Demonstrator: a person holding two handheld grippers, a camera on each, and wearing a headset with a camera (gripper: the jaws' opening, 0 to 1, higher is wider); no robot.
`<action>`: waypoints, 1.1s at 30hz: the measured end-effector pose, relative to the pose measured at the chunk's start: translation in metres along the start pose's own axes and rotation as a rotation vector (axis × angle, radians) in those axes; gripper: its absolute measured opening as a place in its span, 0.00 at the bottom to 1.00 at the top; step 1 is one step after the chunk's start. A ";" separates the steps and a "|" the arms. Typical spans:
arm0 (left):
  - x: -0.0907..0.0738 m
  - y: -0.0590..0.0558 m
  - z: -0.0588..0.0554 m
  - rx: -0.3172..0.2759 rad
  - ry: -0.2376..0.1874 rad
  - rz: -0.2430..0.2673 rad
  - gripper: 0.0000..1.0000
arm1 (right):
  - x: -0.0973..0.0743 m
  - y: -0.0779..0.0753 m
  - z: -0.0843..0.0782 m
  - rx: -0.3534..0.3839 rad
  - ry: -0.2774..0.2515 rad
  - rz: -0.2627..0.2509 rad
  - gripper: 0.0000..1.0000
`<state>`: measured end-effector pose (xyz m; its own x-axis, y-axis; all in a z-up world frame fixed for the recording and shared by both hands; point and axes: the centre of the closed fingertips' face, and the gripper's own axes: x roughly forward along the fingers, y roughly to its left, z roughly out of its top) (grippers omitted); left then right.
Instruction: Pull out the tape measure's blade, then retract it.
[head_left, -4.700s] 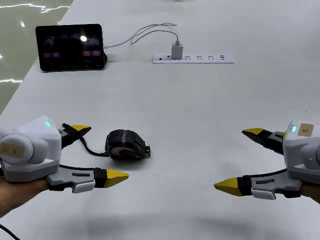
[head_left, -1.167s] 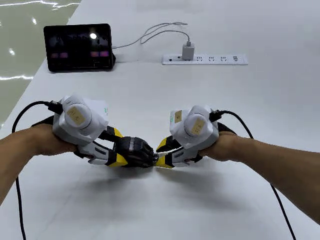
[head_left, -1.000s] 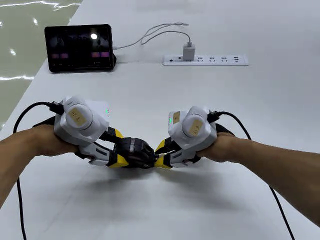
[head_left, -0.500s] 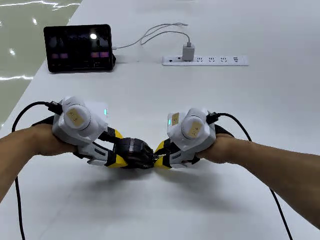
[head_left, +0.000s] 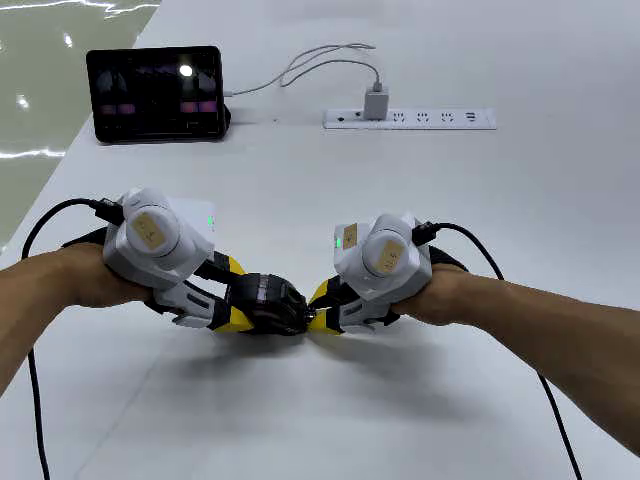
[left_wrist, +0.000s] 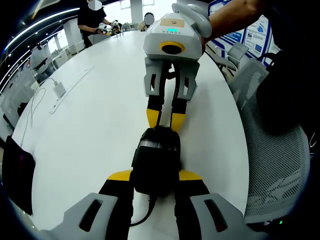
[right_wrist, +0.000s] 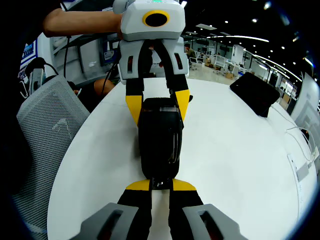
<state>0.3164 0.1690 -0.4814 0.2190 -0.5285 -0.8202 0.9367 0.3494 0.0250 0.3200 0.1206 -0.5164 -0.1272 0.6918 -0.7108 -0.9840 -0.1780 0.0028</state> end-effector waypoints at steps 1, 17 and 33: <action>0.000 0.000 0.000 -0.001 0.000 -0.001 0.25 | 0.000 0.000 0.000 0.001 0.001 0.000 0.08; 0.000 -0.001 0.000 -0.004 0.002 -0.006 0.25 | -0.002 0.001 -0.002 -0.009 0.011 0.001 0.08; 0.001 -0.002 0.000 -0.005 0.010 -0.010 0.25 | -0.011 0.001 -0.011 -0.013 0.030 0.001 0.08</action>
<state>0.3151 0.1681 -0.4820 0.2068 -0.5238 -0.8263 0.9373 0.3482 0.0138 0.3221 0.1052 -0.5168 -0.1245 0.6699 -0.7319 -0.9821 -0.1881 -0.0050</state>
